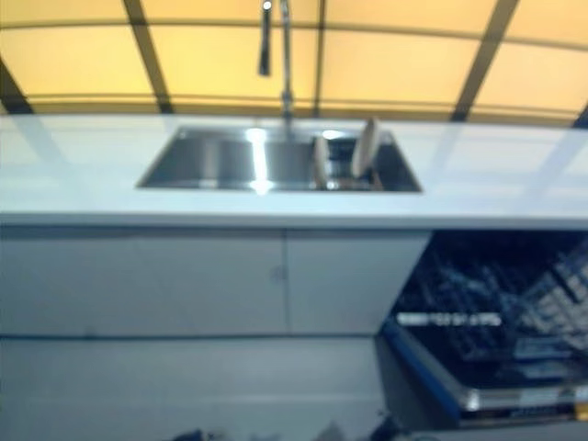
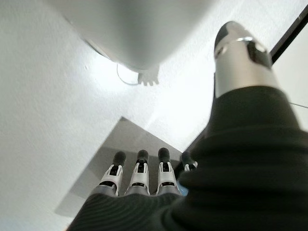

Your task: Take plates into dishwasher

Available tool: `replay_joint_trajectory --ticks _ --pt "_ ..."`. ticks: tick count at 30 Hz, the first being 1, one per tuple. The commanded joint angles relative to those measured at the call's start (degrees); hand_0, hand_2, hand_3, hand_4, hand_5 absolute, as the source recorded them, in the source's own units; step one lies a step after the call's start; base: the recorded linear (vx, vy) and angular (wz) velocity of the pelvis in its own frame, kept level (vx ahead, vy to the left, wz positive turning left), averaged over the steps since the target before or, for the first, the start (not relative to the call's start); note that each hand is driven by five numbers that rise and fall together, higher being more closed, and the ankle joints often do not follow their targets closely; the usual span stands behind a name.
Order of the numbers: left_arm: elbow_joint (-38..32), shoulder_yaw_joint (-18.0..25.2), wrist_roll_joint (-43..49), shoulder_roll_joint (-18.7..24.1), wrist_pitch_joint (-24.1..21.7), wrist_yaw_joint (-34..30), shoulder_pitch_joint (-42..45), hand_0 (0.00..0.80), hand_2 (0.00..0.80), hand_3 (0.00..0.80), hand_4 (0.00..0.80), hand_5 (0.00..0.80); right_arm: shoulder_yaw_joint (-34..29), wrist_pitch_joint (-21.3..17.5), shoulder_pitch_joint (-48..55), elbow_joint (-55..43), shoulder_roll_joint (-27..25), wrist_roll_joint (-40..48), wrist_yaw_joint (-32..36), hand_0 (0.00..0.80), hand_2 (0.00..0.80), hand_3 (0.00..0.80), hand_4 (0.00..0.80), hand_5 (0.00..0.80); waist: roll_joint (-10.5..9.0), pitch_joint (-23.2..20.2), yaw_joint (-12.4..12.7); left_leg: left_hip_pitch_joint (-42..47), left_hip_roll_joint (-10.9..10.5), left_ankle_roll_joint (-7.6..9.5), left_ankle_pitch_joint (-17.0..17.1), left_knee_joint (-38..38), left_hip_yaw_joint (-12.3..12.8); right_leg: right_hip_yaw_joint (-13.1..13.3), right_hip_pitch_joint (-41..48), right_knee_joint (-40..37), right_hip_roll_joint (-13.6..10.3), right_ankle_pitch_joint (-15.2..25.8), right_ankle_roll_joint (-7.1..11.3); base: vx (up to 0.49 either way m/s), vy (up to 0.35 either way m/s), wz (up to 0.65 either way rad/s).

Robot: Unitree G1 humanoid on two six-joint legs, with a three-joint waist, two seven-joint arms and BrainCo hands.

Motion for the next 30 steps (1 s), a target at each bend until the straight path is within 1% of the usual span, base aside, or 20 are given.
replay_joint_trajectory --ticks 1,2,3,4,5,7,8,9,12,15,18,19,21,22,23,25,26,28,29,30 --pt "1.0 1.3 2.7 0.4 0.4 -1.5 -2.9 0.0 0.0 0.0 0.0 0.0 1.7 -5.7 -3.3 -4.1 -3.2 -2.2 3.5 0.0 0.0 0.0 0.0 0.0 0.34 4.5 -1.6 2.3 -2.2 -0.54 -4.7 4.4 -3.5 -0.5 -4.6 -21.2 -1.4 24.6 1.19 0.295 -0.258 0.43" --pt "0.7 1.2 2.4 0.7 0.7 -1.4 -3.1 0.0 0.0 0.0 0.0 0.0 1.7 -6.1 -4.3 -4.6 -3.6 -2.4 4.7 0.0 0.0 0.0 0.0 0.0 0.65 4.8 -1.7 3.0 -1.7 -0.53 -5.5 5.0 -4.0 -0.2 -5.6 -21.4 -1.2 24.4 1.01 0.243 -0.278 0.39" --pt "0.3 1.2 2.2 1.0 0.8 -1.4 -2.9 0.0 0.0 0.0 0.0 0.0 2.8 -6.2 -5.7 -5.6 -4.0 -1.4 6.0 0.0 0.0 0.0 0.0 0.0 -0.32 5.3 -1.3 3.1 -1.7 -0.18 -7.7 7.6 -4.1 0.1 -4.8 -18.6 -2.1 24.5 0.43 0.164 -0.252 0.36" --pt "0.1 1.2 1.9 1.2 0.8 -1.5 -2.8 0.0 0.0 0.0 0.0 0.0 3.5 -6.5 -6.4 -6.0 -4.2 -0.7 6.3 0.0 0.0 0.0 0.0 0.0 -0.87 5.6 -1.0 2.8 -1.7 -0.02 -8.9 9.3 -4.1 0.2 -4.6 -16.7 -2.4 24.2 0.18 0.17 -0.292 0.37" --pt "0.3 1.5 2.4 1.2 0.7 -1.1 -2.3 0.0 0.0 0.0 0.0 0.0 3.6 -6.7 -7.2 -7.2 -4.2 -0.5 6.7 0.0 0.0 0.0 0.0 0.0 -1.94 5.6 -0.4 2.4 -0.6 -0.26 -10.2 11.6 -2.3 -1.4 -2.7 -15.5 -3.0 22.3 0.26 0.163 -0.246 0.36" --pt "0.2 1.9 0.9 1.0 1.0 0.0 -1.6 0.0 0.0 0.0 0.0 0.0 3.9 -5.4 -7.5 -8.9 -4.4 -0.5 8.4 0.0 0.0 0.0 0.0 0.0 -2.57 5.3 -0.8 3.3 0.5 -0.85 -11.2 12.7 -1.6 -1.1 -2.3 -13.2 -2.7 21.5 0.31 0.142 -0.198 0.4" --pt "-0.1 3.0 -1.1 1.0 1.4 0.2 -1.0 0.0 0.0 0.0 0.0 0.0 4.5 -5.3 -7.2 -12.0 -5.4 0.5 13.2 0.0 0.0 0.0 0.0 0.0 -2.98 5.2 -0.8 4.1 1.9 -1.5 -11.7 12.6 -1.1 -1.6 -1.8 -11.4 -2.4 20.1 0.12 0.146 -0.218 0.4" --pt "0.2 4.1 1.1 1.3 1.7 -1.5 -0.8 0.0 0.0 0.0 0.0 0.0 4.7 -5.4 -7.0 -14.8 -6.2 1.8 17.1 0.0 0.0 0.0 0.0 0.0 -3.55 5.2 -0.5 4.7 2.4 -2.01 -11.4 12.0 -0.8 -2.2 -1.0 -11.8 -2.4 20.0 0.03 0.168 -0.229 0.35" --pt "0.7 5.2 2.1 2.0 1.0 -1.2 -0.1 0.0 0.0 0.0 0.0 0.0 5.2 -5.7 -7.3 -21.5 -9.8 1.2 23.7 0.0 0.0 0.0 0.0 0.0 -4.24 4.5 -0.6 5.7 3.5 -3.06 -10.4 9.4 -0.9 -2.4 0.2 -13.1 -1.7 19.6 0.02 0.143 -0.143 0.1" --pt "-0.7 6.2 2.7 4.4 1.9 -2.0 -0.1 0.0 0.0 0.0 0.0 0.0 5.5 -3.1 -8.0 -33.1 -16.1 2.2 30.6 0.0 0.0 0.0 0.0 0.0 -4.28 4.2 -1.5 6.4 4.6 -4.14 -9.3 6.9 -0.6 -2.7 -0.8 -12.6 -1.8 19.2 0.52 0.076 -0.06 -0.12" --pt "-1.6 7.2 2.7 6.2 2.0 -3.0 0.9 0.0 0.0 0.0 0.0 0.0 4.3 0.2 -7.2 -45.1 -22.2 10.1 38.1 0.0 0.0 0.0 0.0 0.0 -4.03 4.5 -2.4 7.3 5.2 -4.79 -8.5 4.7 -0.3 -3.0 -1.6 -11.9 -2.0 19.1 1.22 0.069 -0.031 -0.11" --pt "-1.9 7.4 3.1 6.4 2.0 -3.2 1.3 0.0 0.0 0.0 0.0 0.0 3.8 0.8 -6.8 -47.8 -23.2 12.1 39.7 0.0 0.0 0.0 0.0 0.0 -3.93 4.6 -2.5 7.5 5.3 -4.9 -8.4 4.3 -0.3 -3.1 -1.9 -11.5 -2.1 19.0 1.36 0.093 -0.029 -0.05" --pt "-1.7 8.0 4.4 6.8 1.2 -3.7 2.6 0.0 0.0 0.0 0.0 0.0 1.8 1.9 -5.6 -53.7 -25.4 18.7 46.3 0.0 0.0 0.0 0.0 0.0 -3.6 4.6 -3.2 8.6 5.6 -5.21 -8.2 3.1 0.0 -3.8 -2.7 -10.3 -2.4 18.7 1.75 0.104 -0.026 -0.01" --pt "-1.6 8.2 4.5 6.9 0.8 -3.7 3.0 0.0 0.0 0.0 0.0 0.0 0.8 3.2 -5.3 -56.2 -25.9 21.1 48.5 0.0 0.0 0.0 0.0 0.0 -3.42 4.5 -3.4 9.0 5.8 -5.3 -8.1 2.7 0.2 -4.0 -3.0 -9.6 -2.4 18.4 1.74 0.129 -0.033 -0.08" --pt "-1.7 8.6 4.5 7.2 0.4 -3.9 3.5 0.0 0.0 0.0 0.0 0.0 -1.5 4.8 -4.8 -60.3 -27.0 26.1 52.9 0.0 0.0 0.0 0.0 0.0 -3.23 4.3 -3.8 9.4 6.0 -5.45 -8.2 2.6 0.3 -4.1 -3.0 -8.9 -2.2 17.8 1.53 0.117 -0.035 -0.11" --pt "-1.9 8.7 4.5 7.3 0.5 -3.9 3.7 0.0 0.0 0.0 0.0 0.0 -3.4 4.2 -4.8 -62.2 -27.7 30.9 55.6 0.0 0.0 0.0 0.0 0.0 -3.08 4.0 -4.0 9.9 6.3 -5.75 -8.6 2.8 0.3 -4.6 -2.8 -8.5 -1.8 17.0 1.07 0.123 -0.054 -0.03" --pt "-1.8 8.8 4.5 7.3 0.4 -3.8 3.8 0.0 0.0 0.0 0.0 0.0 -4.4 5.4 -5.3 -63.2 -27.9 32.9 56.9 0.0 0.0 0.0 0.0 0.0 -3.08 3.7 -4.1 10.2 6.7 -6.08 -9.1 3.3 0.3 -5.0 -2.8 -8.2 -1.7 16.5 0.72 0.105 -0.061 0.03" --pt "-1.9 9.1 4.2 7.2 0.4 -3.3 3.9 0.0 0.0 0.0 0.0 0.0 -6.3 6.0 -6.7 -65.2 -28.6 37.8 58.6 0.0 0.0 0.0 0.0 0.0 -3.22 3.1 -4.1 10.2 8.2 -7.07 -9.5 5.9 0.7 -5.8 -2.4 -7.7 -1.1 15.3 -0.47 0.087 -0.071 0.03" --pt "-1.8 9.5 3.5 7.1 0.5 -3.1 4.0 0.0 0.0 0.0 0.0 0.0 -7.4 6.1 -8.0 -66.3 -28.9 40.8 58.9 0.0 0.0 0.0 0.0 0.0 -3.52 2.8 -3.8 9.2 9.7 -7.71 -7.7 9.8 0.8 -6.2 -1.5 -8.0 -0.6 14.7 -1.63 0.093 -0.096 0.04" --pt "-1.6 9.7 3.0 6.8 0.4 -2.8 4.1 0.0 0.0 0.0 0.0 0.0 -8.0 6.3 -9.0 -66.6 -29.0 43.1 58.6 0.0 0.0 0.0 0.0 0.0 -4.01 3.0 -3.2 6.2 10.6 -7.9 -3.5 15.8 0.9 -6.2 0.4 -8.8 -0.1 14.0 -2.77 0.1 -0.129 0.0"
